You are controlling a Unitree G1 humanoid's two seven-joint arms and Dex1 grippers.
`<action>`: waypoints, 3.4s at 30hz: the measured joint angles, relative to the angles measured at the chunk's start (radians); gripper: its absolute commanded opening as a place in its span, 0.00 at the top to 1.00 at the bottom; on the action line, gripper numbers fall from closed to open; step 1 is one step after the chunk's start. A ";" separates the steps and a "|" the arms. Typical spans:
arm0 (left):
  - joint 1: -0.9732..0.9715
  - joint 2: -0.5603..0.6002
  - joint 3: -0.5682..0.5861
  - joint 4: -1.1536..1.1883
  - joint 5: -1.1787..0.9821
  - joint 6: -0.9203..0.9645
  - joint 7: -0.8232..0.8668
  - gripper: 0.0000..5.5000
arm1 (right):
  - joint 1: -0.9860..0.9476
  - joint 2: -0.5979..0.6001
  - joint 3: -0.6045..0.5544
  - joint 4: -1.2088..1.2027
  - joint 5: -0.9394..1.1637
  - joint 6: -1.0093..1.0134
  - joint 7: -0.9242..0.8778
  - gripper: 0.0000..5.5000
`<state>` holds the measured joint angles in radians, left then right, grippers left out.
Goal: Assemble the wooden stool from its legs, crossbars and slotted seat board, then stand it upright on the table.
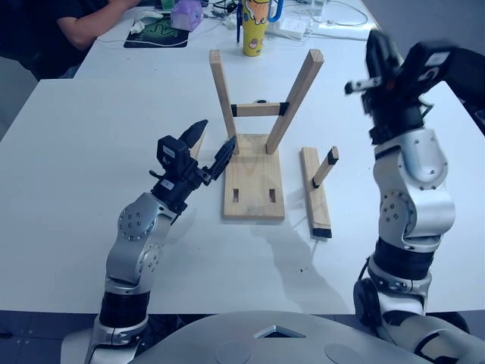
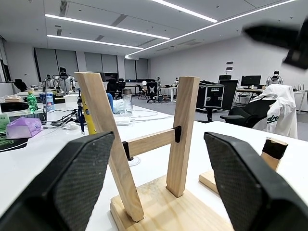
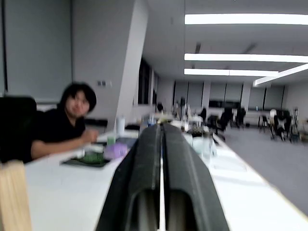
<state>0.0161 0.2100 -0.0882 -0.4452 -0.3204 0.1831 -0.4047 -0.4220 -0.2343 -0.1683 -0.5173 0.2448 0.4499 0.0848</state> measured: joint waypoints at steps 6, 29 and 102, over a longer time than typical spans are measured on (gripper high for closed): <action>0.009 -0.001 0.000 -0.002 0.006 -0.002 0.006 0.37 | 0.062 -0.004 0.055 0.045 -0.014 0.054 0.008 1.00; 0.036 -0.013 0.003 0.005 0.029 -0.031 0.030 0.37 | 0.229 -0.157 -0.072 0.065 -0.081 0.033 0.038 0.95; 0.015 -0.021 0.133 -0.033 -0.273 0.238 0.063 0.37 | 0.580 -0.446 0.232 0.146 -0.186 0.105 0.272 0.51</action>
<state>0.0313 0.1893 0.0443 -0.4783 -0.5933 0.4212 -0.3413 0.1581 -0.6807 0.0640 -0.3711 0.0590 0.5552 0.3571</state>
